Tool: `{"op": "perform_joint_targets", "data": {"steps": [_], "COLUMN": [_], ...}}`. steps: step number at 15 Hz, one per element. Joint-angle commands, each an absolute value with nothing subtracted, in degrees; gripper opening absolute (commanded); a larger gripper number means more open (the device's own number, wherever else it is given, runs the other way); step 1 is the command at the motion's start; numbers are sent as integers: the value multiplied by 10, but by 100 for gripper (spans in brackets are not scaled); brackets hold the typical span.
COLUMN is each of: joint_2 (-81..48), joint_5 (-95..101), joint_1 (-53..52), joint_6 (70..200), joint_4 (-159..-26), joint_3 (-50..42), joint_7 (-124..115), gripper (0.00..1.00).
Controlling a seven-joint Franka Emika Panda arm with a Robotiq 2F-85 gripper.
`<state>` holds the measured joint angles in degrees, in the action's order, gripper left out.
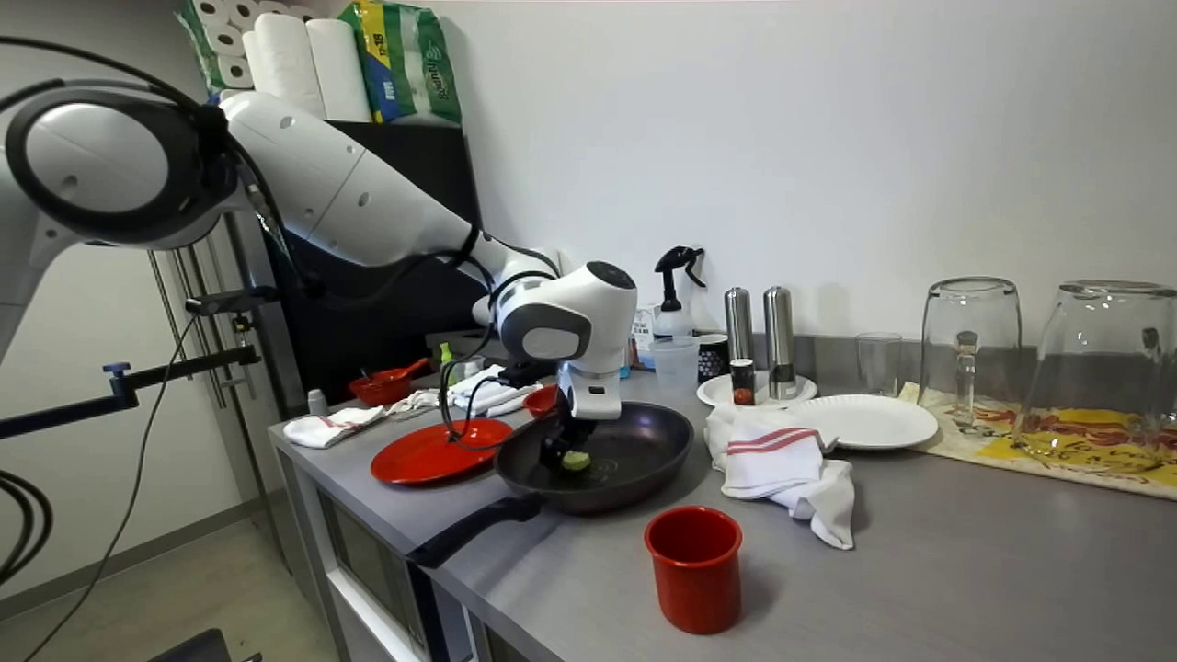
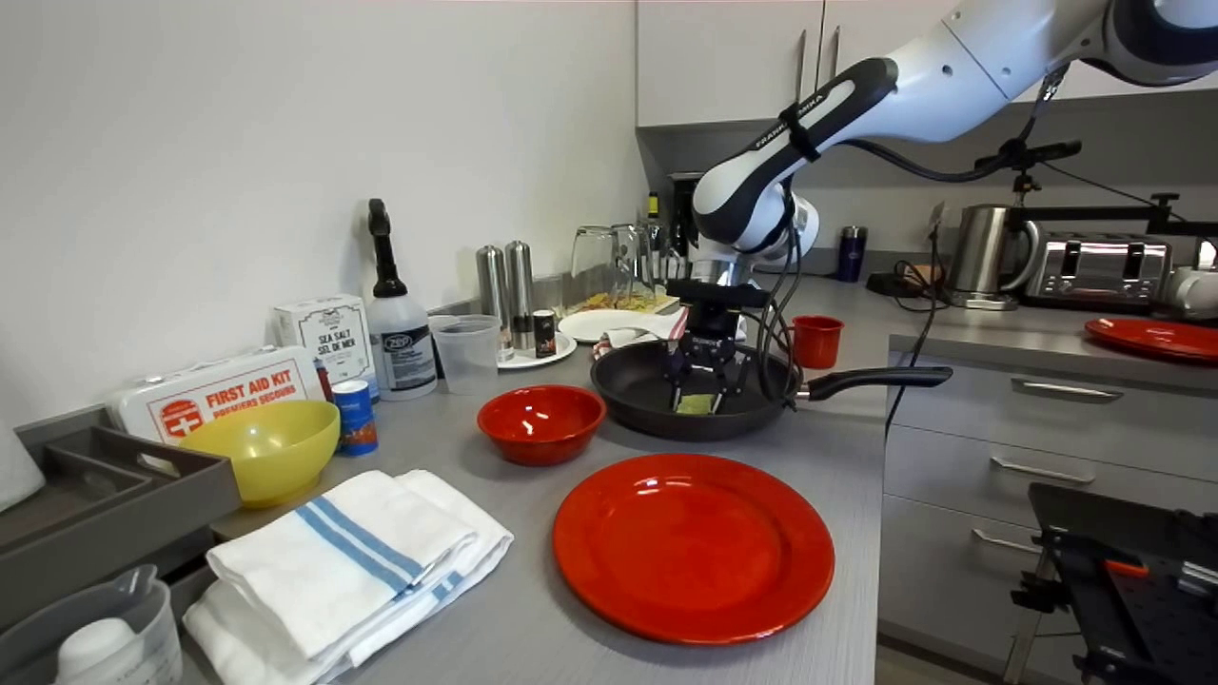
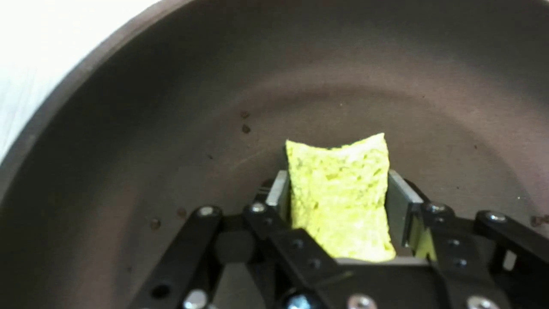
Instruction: Wipe the pan with the sponge
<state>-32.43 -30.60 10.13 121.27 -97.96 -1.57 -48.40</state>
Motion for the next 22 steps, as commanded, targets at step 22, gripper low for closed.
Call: {"op": "perform_joint_targets", "data": {"steps": [22], "joint_2": [-362], "joint_5": [208], "joint_1": [-88], "joint_6": [1402], "joint_4": [-992], "joint_3": [-220], "joint_7": [-899], "gripper": [28]}}
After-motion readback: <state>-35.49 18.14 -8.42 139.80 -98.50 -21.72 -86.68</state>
